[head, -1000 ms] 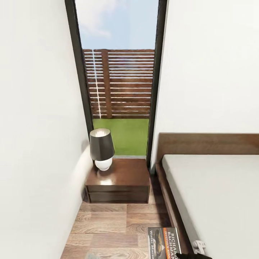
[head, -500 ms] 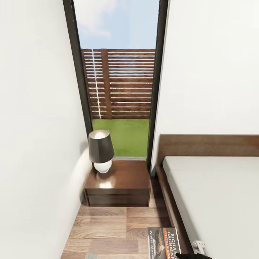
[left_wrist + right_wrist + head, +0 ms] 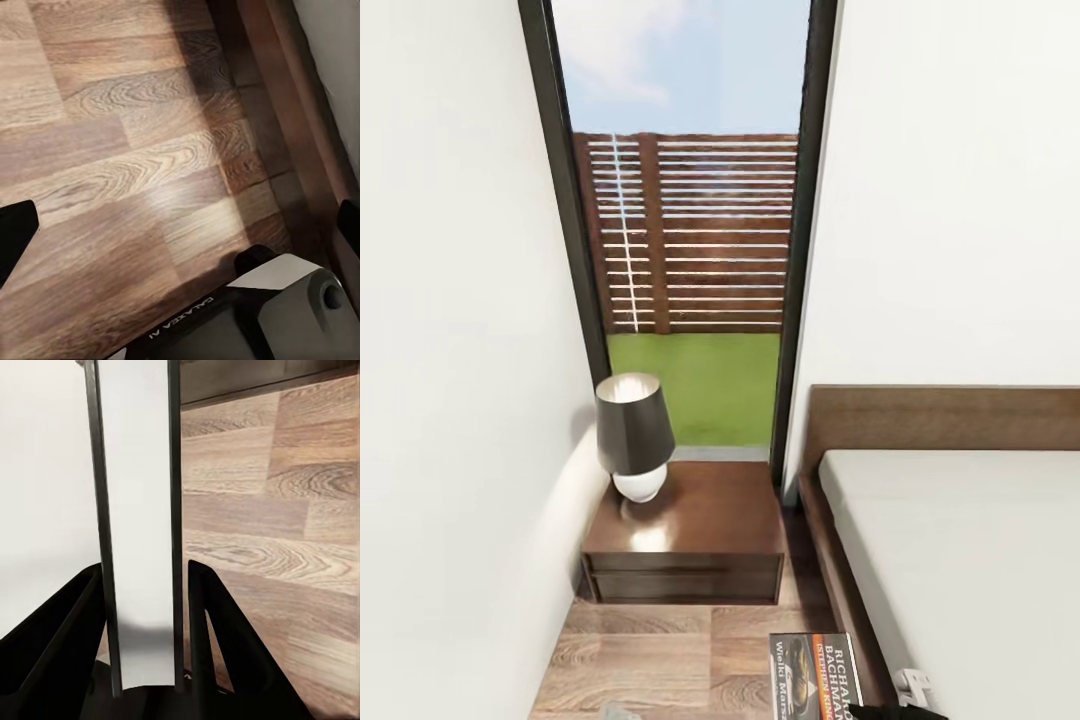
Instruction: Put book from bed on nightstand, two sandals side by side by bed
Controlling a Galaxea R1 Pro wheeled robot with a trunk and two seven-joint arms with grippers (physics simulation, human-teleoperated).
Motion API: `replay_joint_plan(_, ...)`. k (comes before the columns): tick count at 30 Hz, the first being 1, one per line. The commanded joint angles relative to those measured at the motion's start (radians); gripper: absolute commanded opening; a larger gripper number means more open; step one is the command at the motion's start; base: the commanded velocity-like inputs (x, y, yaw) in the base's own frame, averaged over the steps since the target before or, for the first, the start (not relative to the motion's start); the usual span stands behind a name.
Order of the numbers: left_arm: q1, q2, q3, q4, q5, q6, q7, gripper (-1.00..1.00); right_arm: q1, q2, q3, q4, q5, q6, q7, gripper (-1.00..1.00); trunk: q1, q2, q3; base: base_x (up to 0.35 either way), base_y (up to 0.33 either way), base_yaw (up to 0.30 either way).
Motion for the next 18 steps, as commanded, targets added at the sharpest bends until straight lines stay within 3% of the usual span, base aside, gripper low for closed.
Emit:
replay_joint_plan(1, -0.001, 0.001, -0.008, 0.001, 0.01, -0.004, -0.001, 1.0, -0.001, 0.0, -0.005, 0.0, -0.007, 0.01, 0.004, -1.0, 0.001, -0.001, -0.001, 0.328, 0.0, 0.0)
replay_joint_plan(18, -0.001, 0.001, -0.008, 0.001, 0.01, -0.004, -0.001, 1.0, -0.001, 0.001, -0.005, 0.0, -0.007, 0.01, 0.004, -1.0, 0.001, -0.001, -0.001, 0.328, 0.0, 0.0)
